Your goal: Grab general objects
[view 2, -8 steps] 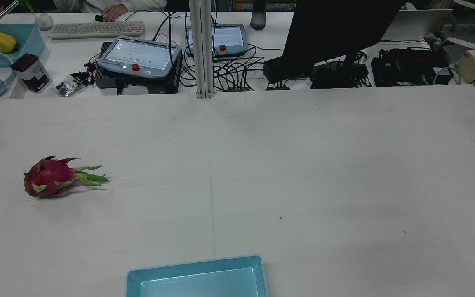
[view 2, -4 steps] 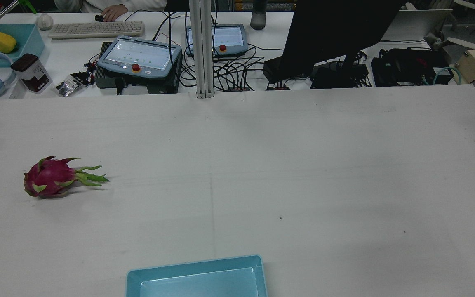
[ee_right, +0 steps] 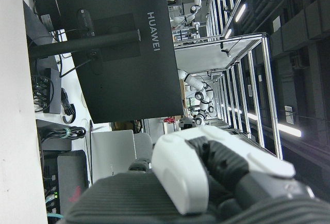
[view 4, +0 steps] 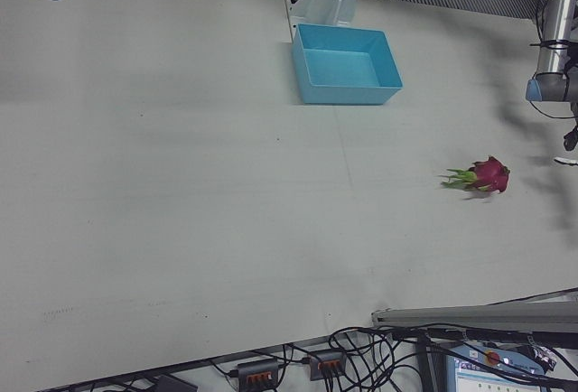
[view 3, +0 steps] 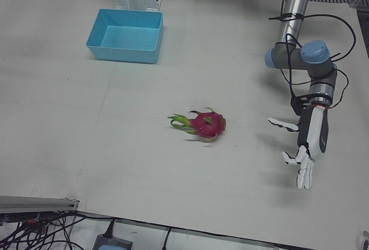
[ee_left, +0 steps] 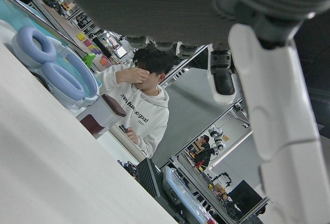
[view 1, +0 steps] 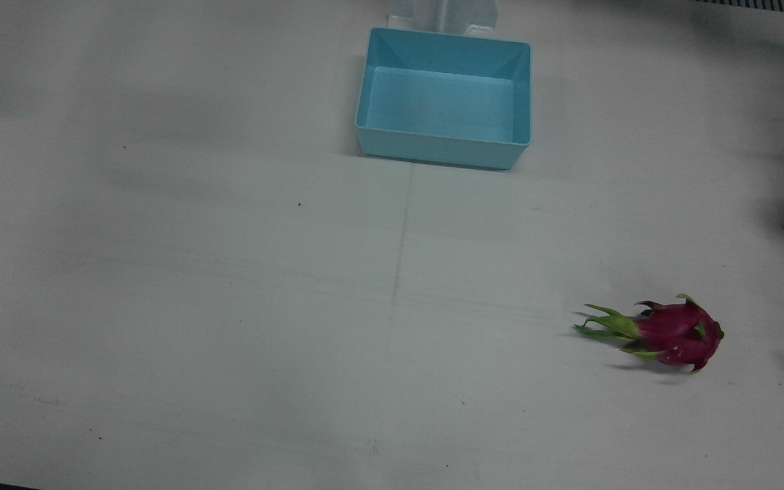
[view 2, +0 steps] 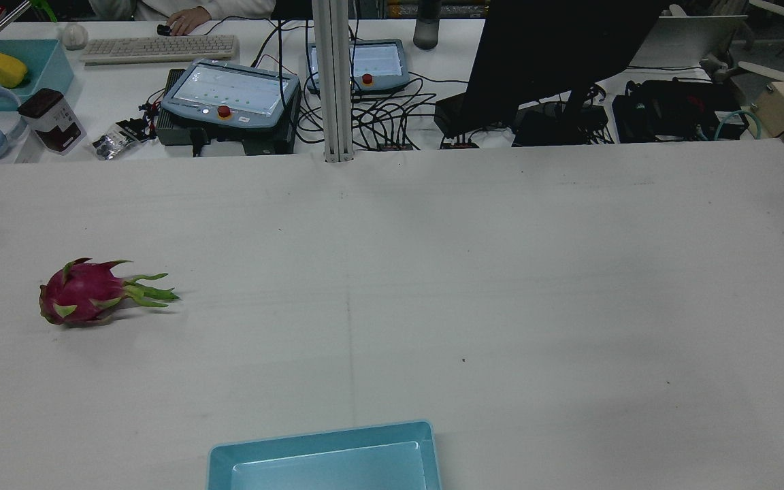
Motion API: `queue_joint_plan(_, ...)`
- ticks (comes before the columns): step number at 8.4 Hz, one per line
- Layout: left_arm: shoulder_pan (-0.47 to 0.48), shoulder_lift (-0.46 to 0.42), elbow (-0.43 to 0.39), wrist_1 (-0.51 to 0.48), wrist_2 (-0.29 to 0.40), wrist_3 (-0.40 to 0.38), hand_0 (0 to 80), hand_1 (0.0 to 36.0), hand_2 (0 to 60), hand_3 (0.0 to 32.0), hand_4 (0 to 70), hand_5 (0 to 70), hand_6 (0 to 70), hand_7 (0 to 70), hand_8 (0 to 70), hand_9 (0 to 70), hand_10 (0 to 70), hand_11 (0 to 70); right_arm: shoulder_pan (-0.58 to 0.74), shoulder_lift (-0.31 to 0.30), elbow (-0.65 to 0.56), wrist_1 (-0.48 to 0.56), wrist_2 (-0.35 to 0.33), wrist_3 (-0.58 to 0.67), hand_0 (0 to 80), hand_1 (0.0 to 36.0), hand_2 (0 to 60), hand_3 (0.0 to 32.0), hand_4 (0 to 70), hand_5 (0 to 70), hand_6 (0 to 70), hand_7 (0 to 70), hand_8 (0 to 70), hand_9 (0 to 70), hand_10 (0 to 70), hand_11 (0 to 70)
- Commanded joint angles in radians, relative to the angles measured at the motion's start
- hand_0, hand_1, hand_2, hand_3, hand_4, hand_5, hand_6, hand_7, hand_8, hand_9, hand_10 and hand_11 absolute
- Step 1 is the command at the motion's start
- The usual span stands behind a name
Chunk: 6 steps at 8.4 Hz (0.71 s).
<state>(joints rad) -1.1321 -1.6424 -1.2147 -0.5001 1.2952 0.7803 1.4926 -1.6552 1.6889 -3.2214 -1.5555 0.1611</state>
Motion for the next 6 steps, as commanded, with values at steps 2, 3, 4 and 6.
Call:
queue_joint_plan(2, 0.0, 0.0, -0.003, -0.003, 0.0, -0.003, 47.3, 12.1, 1.0, 0.0, 0.0, 70.0, 2.3, 3.4, 0.0, 0.0, 0.5, 2.2, 0.0, 0.0, 0.0, 0.0, 0.0, 0.0, 0.0, 0.0, 0.0, 0.0, 0.0, 0.0, 0.0, 0.0, 0.0, 0.0, 0.0, 0.0)
queue_joint_plan(3, 0.0, 0.0, -0.003, -0.018, 0.001, -0.013, 47.3, 12.0, 1.3, 0.0, 0.0, 70.0, 2.4, 3.5, 0.0, 0.0, 0.5, 2.2, 0.0, 0.0, 0.002, 0.0, 0.0, 0.0, 0.0, 0.0, 0.0, 0.0, 0.0, 0.0, 0.0, 0.0, 0.0, 0.0, 0.0, 0.0)
queue_joint_plan(4, 0.0, 0.0, -0.008, -0.035, 0.003, -0.016, 47.4, 12.0, 1.4, 0.0, 0.0, 70.0, 2.4, 3.5, 0.0, 0.0, 0.4, 2.2, 0.0, 0.0, 0.003, -0.002, 0.0, 0.002, 0.0, 0.0, 0.0, 0.0, 0.0, 0.0, 0.0, 0.0, 0.0, 0.0, 0.0, 0.0)
queue_joint_plan(6, 0.006, -0.003, -0.157, 0.112, 0.01, -0.01, 47.4, 12.2, 2.4, 0.0, 0.0, 70.0, 2.4, 3.5, 0.0, 0.0, 0.4, 2.1, 0.0, 0.003, 0.002, -0.002, 0.0, 0.002, 0.0, 0.0, 0.0, 0.0, 0.0, 0.0, 0.0, 0.0, 0.0, 0.0, 0.0, 0.0)
